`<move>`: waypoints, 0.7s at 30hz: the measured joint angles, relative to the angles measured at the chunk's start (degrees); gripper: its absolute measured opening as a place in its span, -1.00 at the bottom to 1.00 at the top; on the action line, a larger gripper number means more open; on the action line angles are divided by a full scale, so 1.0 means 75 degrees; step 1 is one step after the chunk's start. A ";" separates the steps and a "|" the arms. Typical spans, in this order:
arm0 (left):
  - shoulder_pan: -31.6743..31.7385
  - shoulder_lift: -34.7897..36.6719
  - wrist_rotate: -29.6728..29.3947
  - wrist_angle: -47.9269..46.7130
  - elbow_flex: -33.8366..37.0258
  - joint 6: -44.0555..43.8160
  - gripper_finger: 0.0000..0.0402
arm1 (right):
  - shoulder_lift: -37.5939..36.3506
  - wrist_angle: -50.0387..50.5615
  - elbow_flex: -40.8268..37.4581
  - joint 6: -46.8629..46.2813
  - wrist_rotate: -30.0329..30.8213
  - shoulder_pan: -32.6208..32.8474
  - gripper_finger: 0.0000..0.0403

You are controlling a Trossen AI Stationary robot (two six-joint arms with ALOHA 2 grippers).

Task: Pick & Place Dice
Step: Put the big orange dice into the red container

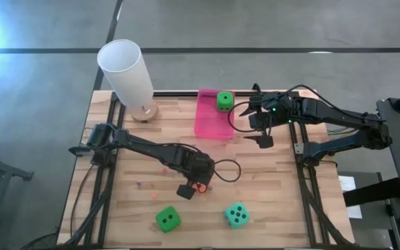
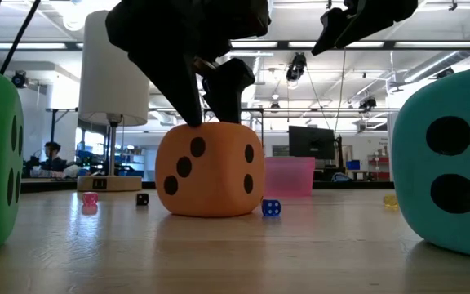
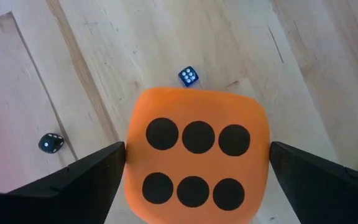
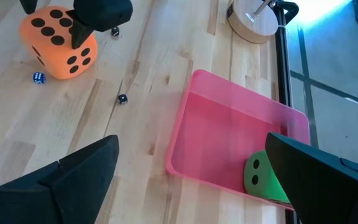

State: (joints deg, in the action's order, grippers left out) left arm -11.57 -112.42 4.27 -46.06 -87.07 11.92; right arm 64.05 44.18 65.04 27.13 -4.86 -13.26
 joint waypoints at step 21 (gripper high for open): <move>0.0024 0.0009 0.0064 0.0137 0.0154 0.0003 0.99 | 0.0000 0.0000 0.0000 -0.0006 0.0000 -0.0003 0.99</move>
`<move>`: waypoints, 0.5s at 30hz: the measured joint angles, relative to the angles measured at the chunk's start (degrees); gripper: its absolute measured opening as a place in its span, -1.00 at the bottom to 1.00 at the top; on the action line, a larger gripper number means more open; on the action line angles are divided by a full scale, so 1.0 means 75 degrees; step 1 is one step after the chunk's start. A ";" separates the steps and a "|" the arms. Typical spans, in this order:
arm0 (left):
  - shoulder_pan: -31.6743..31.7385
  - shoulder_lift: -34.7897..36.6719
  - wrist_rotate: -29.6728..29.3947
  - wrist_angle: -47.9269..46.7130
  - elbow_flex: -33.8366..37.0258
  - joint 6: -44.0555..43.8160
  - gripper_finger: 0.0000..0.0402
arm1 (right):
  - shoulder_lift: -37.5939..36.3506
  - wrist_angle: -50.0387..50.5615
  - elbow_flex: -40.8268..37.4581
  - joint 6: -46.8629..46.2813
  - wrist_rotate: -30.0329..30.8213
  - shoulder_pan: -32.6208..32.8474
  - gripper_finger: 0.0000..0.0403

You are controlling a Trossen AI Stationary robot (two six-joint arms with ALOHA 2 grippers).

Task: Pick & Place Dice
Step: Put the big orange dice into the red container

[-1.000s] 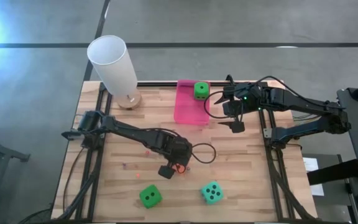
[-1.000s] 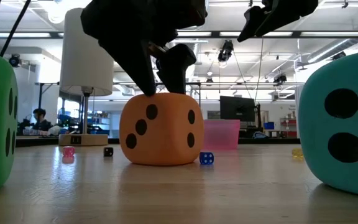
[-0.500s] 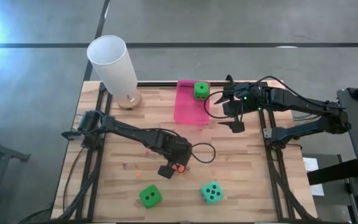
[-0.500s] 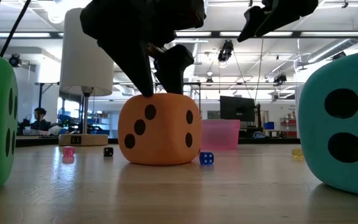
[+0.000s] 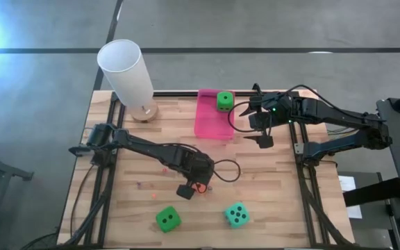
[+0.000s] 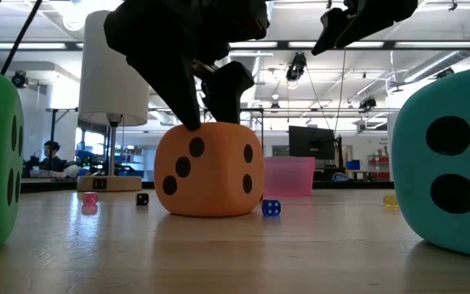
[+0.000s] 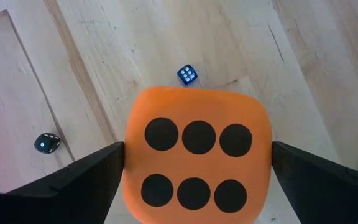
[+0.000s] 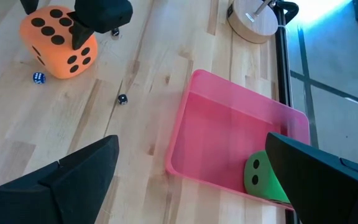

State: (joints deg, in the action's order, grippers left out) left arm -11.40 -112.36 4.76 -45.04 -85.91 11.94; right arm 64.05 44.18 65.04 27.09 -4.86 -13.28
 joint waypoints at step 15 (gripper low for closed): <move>0.0035 -0.0055 0.0126 0.0140 0.0128 -0.0030 0.98 | 0.0003 -0.0003 0.0000 0.0006 0.0003 0.0000 0.99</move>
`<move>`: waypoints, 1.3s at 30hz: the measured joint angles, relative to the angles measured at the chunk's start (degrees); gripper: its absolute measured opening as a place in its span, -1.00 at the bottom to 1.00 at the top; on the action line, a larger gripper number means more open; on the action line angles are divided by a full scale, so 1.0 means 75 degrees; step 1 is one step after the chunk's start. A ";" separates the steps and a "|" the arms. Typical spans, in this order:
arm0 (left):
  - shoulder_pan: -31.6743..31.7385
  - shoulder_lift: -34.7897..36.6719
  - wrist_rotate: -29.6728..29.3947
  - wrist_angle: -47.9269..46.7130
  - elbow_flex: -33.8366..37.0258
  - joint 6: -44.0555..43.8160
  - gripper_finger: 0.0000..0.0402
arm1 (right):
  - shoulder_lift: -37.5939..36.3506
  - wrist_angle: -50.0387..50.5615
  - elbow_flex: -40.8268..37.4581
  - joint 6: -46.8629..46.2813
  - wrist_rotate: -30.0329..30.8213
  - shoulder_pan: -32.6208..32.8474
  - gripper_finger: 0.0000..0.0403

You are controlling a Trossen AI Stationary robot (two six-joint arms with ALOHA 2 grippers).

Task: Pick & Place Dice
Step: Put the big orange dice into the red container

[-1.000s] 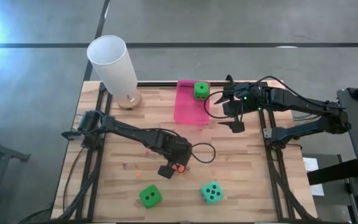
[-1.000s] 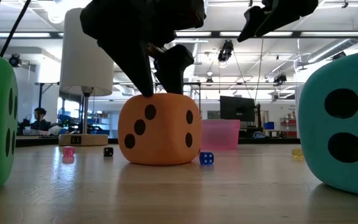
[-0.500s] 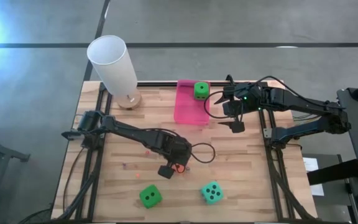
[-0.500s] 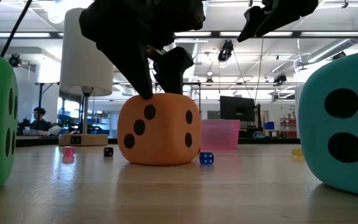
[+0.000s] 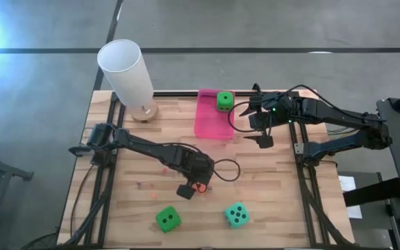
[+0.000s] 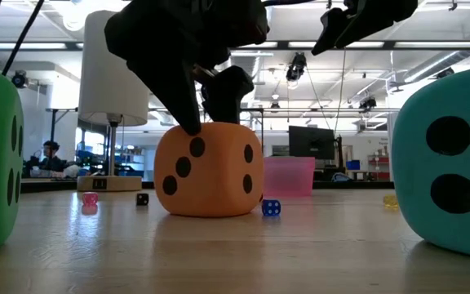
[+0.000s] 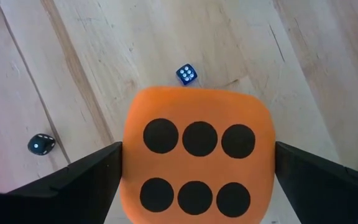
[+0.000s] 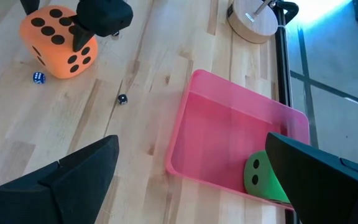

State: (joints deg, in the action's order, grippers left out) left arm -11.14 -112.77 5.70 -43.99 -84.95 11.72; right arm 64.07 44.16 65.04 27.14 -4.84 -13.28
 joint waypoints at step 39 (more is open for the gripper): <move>0.0012 -0.0044 -0.0019 0.0236 0.0119 -0.0159 0.65 | -0.0003 0.0003 0.0000 0.0000 0.0000 0.0000 0.99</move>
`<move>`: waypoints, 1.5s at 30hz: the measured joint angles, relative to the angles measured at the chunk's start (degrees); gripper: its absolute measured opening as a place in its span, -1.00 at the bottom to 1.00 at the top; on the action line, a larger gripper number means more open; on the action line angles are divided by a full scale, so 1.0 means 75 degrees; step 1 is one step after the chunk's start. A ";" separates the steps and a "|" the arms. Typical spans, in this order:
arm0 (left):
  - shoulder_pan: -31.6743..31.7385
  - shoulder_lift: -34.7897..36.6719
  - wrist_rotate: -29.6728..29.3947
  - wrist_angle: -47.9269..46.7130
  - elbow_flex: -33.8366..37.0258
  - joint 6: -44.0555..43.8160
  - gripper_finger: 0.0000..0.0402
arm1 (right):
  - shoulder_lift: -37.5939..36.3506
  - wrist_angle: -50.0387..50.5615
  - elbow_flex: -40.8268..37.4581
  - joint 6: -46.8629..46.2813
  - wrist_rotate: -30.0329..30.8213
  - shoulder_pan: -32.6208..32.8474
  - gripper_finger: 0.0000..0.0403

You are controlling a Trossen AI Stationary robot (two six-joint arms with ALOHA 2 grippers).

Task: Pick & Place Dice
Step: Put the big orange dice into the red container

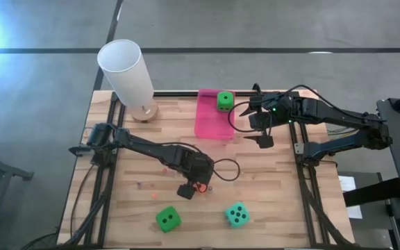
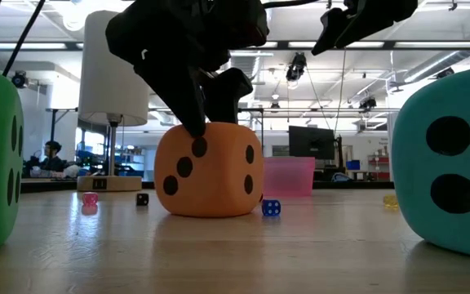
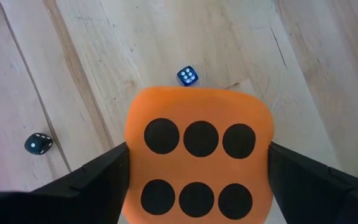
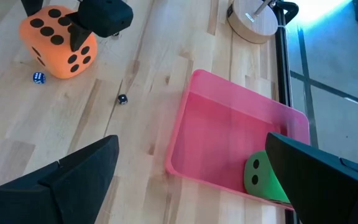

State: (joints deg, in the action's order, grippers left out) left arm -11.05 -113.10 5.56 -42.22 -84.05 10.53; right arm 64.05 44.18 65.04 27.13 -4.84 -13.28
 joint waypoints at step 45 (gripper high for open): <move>0.0000 0.0910 -0.1635 -0.0354 0.0015 -0.0386 0.59 | 0.0003 0.0000 0.0000 0.0000 -0.0003 0.0002 0.99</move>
State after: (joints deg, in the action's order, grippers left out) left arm -11.05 -106.28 -6.70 -44.87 -83.94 7.63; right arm 64.07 44.18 65.04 27.14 -4.86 -13.26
